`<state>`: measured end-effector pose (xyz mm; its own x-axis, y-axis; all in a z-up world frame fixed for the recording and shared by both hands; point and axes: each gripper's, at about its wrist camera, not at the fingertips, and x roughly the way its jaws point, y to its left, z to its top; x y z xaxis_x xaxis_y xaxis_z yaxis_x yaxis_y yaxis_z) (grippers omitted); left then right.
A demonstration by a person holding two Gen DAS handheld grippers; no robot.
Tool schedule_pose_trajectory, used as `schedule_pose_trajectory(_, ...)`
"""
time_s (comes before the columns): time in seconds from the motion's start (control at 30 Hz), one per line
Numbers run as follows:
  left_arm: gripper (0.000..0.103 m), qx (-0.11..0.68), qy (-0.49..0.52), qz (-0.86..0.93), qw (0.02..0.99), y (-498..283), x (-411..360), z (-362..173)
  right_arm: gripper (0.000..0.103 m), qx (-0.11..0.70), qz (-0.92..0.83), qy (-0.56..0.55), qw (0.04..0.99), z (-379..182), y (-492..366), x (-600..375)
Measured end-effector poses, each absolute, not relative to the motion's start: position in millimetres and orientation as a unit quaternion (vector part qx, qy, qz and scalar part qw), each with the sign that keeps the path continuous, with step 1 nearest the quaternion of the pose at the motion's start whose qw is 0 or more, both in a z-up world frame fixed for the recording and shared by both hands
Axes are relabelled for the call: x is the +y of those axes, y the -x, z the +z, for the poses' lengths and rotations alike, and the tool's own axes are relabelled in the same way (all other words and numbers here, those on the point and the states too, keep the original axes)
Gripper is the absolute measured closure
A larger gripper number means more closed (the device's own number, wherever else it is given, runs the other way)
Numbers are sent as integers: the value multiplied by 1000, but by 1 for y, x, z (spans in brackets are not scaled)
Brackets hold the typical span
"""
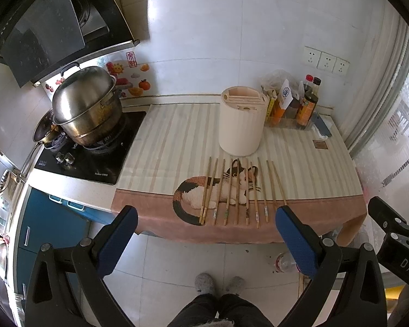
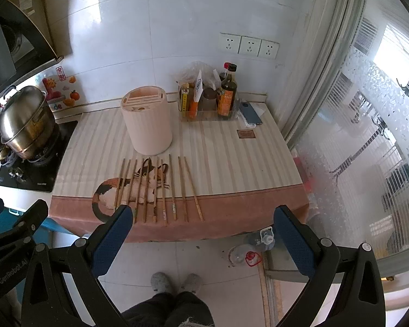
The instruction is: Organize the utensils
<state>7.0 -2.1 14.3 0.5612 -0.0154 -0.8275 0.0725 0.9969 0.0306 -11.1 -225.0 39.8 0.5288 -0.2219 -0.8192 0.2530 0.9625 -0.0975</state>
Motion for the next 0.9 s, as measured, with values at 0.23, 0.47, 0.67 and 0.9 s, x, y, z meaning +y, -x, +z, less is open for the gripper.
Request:
schedule_pose_trajectory(0.23,0,467,-30,-26,884,-5,-1,13,0,463,-136,-17,876,41,13,-225)
schedule_pose_trajectory(0.47,0,466,-30,-23,884,-3,-2,14,0,463,-135,-15,876,40,14,-224)
schedule_pose_trajectory(0.67,0,465,-31,-23,885,-1,0,13,0,464,-132,-13,876,41,15,-225)
schedule_pose_trajectory(0.9,0,465,-31,-23,885,0,1,12,0,464,-131,-14,876,42,14,-225)
